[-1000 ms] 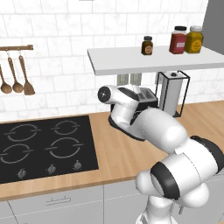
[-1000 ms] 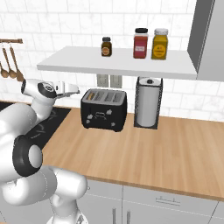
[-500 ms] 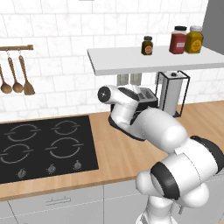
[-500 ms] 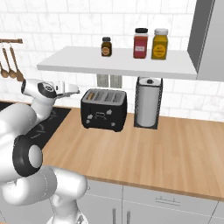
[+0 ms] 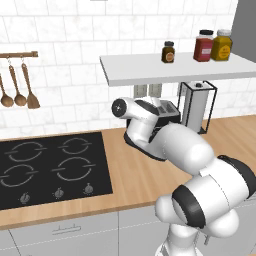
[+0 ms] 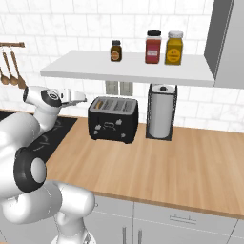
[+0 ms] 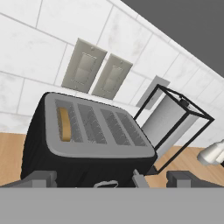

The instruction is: Start the toaster. Once the lever pops up, take the bread to the plate on the dining counter.

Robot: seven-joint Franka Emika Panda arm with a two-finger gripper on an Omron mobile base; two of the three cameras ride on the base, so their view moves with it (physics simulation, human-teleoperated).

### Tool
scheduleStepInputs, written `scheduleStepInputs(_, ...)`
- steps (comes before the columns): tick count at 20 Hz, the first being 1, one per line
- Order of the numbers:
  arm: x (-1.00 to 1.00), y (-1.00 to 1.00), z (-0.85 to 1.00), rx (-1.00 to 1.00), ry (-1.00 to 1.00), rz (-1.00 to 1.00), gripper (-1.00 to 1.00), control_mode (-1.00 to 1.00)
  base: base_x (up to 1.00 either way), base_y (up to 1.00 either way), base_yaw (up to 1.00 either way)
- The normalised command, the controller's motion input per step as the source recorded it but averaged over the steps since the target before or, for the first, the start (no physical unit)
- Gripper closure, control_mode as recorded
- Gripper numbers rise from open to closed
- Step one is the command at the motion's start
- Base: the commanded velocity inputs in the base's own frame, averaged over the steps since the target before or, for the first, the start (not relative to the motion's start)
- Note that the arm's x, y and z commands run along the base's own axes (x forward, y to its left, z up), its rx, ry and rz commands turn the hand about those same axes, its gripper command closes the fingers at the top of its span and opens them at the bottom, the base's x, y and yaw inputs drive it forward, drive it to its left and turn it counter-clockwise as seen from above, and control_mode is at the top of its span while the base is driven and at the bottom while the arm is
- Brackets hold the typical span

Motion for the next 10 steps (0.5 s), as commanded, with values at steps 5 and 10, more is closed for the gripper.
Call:
scheduleStepInputs(5, 0.00, 0.00, 0.00, 0.00, 0.00, 0.00, -1.00, -1.00, 0.00, 0.00, 0.00)
scheduleStepInputs(10, 0.00, 0.00, 0.00, 0.00, 0.00, 0.00, -1.00, -1.00, 0.00, 0.00, 0.00)
